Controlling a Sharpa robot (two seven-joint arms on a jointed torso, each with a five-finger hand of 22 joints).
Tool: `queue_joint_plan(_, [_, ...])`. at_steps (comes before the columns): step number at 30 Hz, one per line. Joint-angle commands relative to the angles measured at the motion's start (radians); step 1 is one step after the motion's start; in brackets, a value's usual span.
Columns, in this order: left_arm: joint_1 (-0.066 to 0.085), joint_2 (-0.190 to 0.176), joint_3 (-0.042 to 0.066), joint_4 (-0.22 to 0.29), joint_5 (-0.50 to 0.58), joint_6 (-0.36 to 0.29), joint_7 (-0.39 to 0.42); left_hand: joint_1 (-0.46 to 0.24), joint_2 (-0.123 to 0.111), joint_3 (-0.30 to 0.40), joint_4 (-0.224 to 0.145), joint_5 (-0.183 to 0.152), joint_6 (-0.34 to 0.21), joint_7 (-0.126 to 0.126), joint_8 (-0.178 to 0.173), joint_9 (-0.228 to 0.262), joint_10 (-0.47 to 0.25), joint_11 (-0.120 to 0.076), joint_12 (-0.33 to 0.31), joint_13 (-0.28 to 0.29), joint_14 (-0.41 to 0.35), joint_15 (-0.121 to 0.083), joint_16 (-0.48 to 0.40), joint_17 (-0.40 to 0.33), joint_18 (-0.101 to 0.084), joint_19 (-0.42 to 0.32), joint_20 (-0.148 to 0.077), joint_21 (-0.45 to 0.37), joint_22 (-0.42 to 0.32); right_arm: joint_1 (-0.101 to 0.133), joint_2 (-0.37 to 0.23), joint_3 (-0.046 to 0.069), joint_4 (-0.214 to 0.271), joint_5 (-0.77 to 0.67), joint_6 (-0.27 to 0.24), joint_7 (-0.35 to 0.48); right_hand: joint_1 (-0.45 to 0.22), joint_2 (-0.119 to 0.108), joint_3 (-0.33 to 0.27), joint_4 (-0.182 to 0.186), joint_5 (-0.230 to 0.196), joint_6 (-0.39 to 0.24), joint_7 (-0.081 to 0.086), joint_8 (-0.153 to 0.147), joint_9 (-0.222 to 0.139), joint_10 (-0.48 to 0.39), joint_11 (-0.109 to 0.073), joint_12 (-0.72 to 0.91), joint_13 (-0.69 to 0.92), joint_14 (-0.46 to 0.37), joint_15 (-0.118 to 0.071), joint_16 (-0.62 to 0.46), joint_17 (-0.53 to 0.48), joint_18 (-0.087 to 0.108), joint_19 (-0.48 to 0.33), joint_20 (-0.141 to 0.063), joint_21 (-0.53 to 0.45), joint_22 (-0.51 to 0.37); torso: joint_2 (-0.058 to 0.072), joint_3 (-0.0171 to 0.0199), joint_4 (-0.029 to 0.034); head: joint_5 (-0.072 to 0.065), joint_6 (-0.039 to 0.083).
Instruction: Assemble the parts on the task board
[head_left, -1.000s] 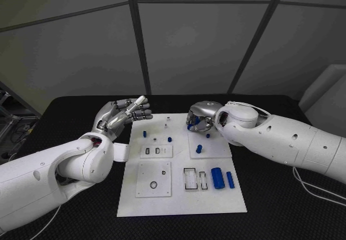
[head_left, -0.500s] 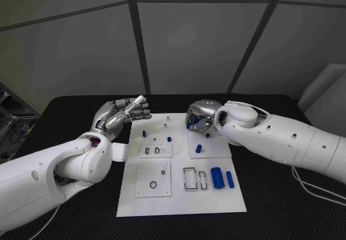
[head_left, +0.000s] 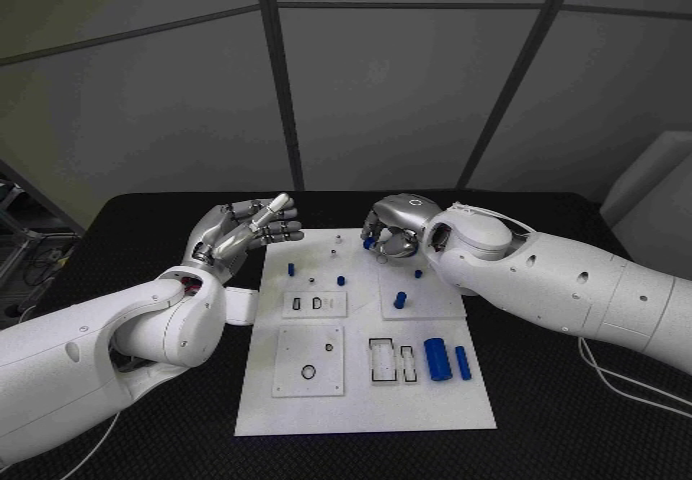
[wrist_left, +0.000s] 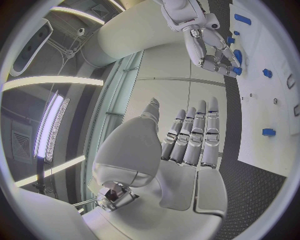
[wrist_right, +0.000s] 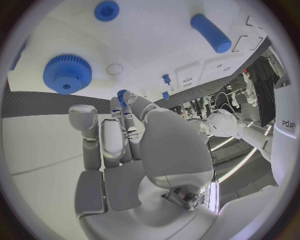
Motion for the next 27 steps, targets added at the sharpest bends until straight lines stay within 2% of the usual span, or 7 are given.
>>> queue_joint_plan(1, [0.002, 0.000, 0.001, -0.002, -0.008, 0.009, 0.002, 0.005, -0.003, -0.002, -0.002, 0.001, -0.006, 0.034, -0.006, -0.002, -0.005, -0.001, -0.005, -0.001, 0.002, 0.007, -0.004, 0.002, -0.033, 0.003, 0.005, -0.002, -0.002, 0.005, 0.021, 0.001, -0.024, -0.006, -0.064, -0.007, -0.005, -0.010, 0.005, 0.003, 0.007, 0.003, 0.007, -0.004, 0.002, -0.002, 0.008, -0.007, 0.001, 0.031, -0.002, 0.004, 0.002, -0.012, -0.002, 0.000, 0.006, 0.001, 0.001, -0.0002, -0.0003, 0.000, 0.001])
queue_joint_plan(5, [0.002, 0.002, 0.001, -0.006, -0.008, 0.011, 0.002, 0.005, -0.003, -0.002, -0.002, 0.001, -0.006, 0.034, -0.006, -0.002, -0.005, -0.001, -0.005, -0.001, 0.002, 0.007, -0.004, 0.002, -0.033, 0.003, 0.005, -0.002, -0.002, 0.008, 0.055, 0.001, -0.057, -0.002, -0.078, -0.006, -0.014, -0.012, 0.006, 0.011, 0.003, 0.003, 0.007, -0.006, 0.002, -0.002, 0.008, -0.009, 0.001, 0.031, -0.001, 0.005, 0.002, -0.012, -0.004, 0.001, 0.008, 0.002, 0.002, 0.0004, -0.0007, -0.001, -0.003])
queue_joint_plan(10, [0.003, 0.006, 0.001, -0.011, -0.008, 0.013, 0.001, 0.005, -0.002, -0.002, -0.002, 0.001, -0.007, 0.034, -0.007, -0.001, -0.006, -0.001, -0.005, -0.001, 0.002, 0.008, -0.005, 0.002, -0.034, 0.003, 0.005, -0.003, -0.002, 0.009, 0.097, 0.001, -0.095, 0.001, -0.097, -0.006, -0.019, -0.013, 0.007, 0.015, -0.001, 0.003, 0.007, -0.007, 0.003, -0.003, 0.009, -0.010, 0.001, 0.031, -0.001, 0.006, 0.001, -0.012, -0.005, 0.002, 0.009, 0.002, 0.003, 0.0001, 0.0016, -0.001, -0.001])
queue_joint_plan(17, [0.004, 0.006, 0.001, -0.011, -0.008, 0.015, 0.001, 0.005, -0.002, -0.002, -0.002, 0.001, -0.007, 0.034, -0.007, -0.001, -0.006, -0.001, -0.006, -0.001, 0.002, 0.008, -0.005, 0.002, -0.034, 0.003, 0.005, -0.003, -0.002, 0.010, 0.133, 0.001, -0.125, 0.002, -0.109, -0.005, -0.021, -0.015, 0.007, 0.017, -0.004, 0.002, 0.008, -0.008, 0.003, -0.004, 0.009, -0.011, 0.000, 0.030, 0.000, 0.006, 0.001, -0.012, -0.006, 0.002, 0.010, 0.003, 0.004, -0.0006, 0.0006, 0.004, 0.000])
queue_joint_plan(18, [0.004, 0.006, 0.001, -0.010, -0.008, 0.015, 0.001, 0.005, -0.002, -0.002, -0.002, 0.001, -0.007, 0.034, -0.007, -0.001, -0.006, -0.001, -0.006, -0.001, 0.002, 0.008, -0.005, 0.002, -0.034, 0.003, 0.005, -0.003, -0.002, 0.010, 0.138, 0.001, -0.130, 0.002, -0.109, -0.005, -0.021, -0.016, 0.008, 0.017, -0.004, 0.001, 0.008, -0.008, 0.003, -0.004, 0.009, -0.011, 0.000, 0.030, 0.000, 0.006, 0.002, -0.012, -0.006, 0.002, 0.010, 0.004, 0.004, 0.0000, -0.0010, 0.006, -0.001])
queue_joint_plan(27, [0.008, 0.005, 0.002, -0.006, -0.008, 0.017, -0.002, 0.005, -0.002, -0.002, -0.002, 0.001, -0.007, 0.034, -0.007, -0.001, -0.006, -0.001, -0.006, -0.001, 0.002, 0.008, -0.005, 0.002, -0.034, 0.003, 0.005, -0.003, -0.002, 0.012, 0.170, 0.001, -0.170, 0.005, -0.105, -0.006, -0.025, -0.019, 0.009, 0.020, -0.006, -0.002, 0.009, -0.012, 0.002, -0.008, 0.011, -0.013, -0.001, 0.030, 0.001, 0.008, 0.004, -0.011, -0.008, 0.003, 0.011, 0.004, 0.005, 0.0001, -0.0006, 0.012, -0.010])
